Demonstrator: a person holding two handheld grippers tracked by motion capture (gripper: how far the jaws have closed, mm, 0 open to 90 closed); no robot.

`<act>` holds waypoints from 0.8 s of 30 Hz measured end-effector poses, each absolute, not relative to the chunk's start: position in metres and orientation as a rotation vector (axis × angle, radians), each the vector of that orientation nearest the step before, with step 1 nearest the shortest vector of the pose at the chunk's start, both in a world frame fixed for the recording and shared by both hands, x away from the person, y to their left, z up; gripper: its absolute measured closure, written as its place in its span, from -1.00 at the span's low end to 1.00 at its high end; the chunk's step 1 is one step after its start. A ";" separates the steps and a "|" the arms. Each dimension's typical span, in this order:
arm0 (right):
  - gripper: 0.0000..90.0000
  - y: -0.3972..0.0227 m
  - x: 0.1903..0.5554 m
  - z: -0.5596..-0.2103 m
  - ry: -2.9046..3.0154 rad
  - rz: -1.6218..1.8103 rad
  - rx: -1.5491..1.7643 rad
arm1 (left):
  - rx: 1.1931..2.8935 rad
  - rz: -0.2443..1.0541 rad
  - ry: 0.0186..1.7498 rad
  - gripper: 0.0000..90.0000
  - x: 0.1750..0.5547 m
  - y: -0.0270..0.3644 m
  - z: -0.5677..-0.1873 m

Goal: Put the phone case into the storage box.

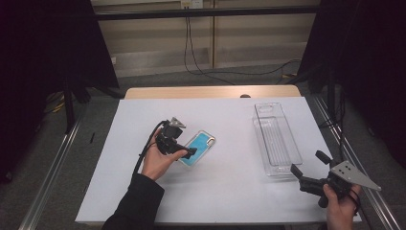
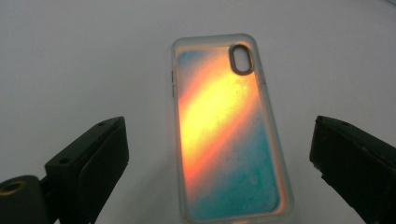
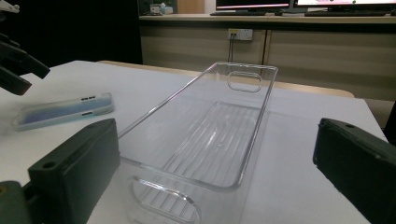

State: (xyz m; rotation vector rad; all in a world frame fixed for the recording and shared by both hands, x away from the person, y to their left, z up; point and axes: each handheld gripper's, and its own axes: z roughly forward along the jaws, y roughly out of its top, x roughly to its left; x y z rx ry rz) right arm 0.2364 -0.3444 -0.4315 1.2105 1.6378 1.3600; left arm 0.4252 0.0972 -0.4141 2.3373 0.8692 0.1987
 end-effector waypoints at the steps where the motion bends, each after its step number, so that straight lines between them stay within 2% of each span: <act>1: -1.00 -0.344 0.237 -0.432 1.638 1.359 1.211 | 2.342 0.196 0.873 -0.89 0.426 0.097 -0.415; 24: -1.00 -0.344 0.237 -0.432 1.651 1.359 1.199 | 2.488 0.114 0.885 -0.82 0.439 0.071 -0.436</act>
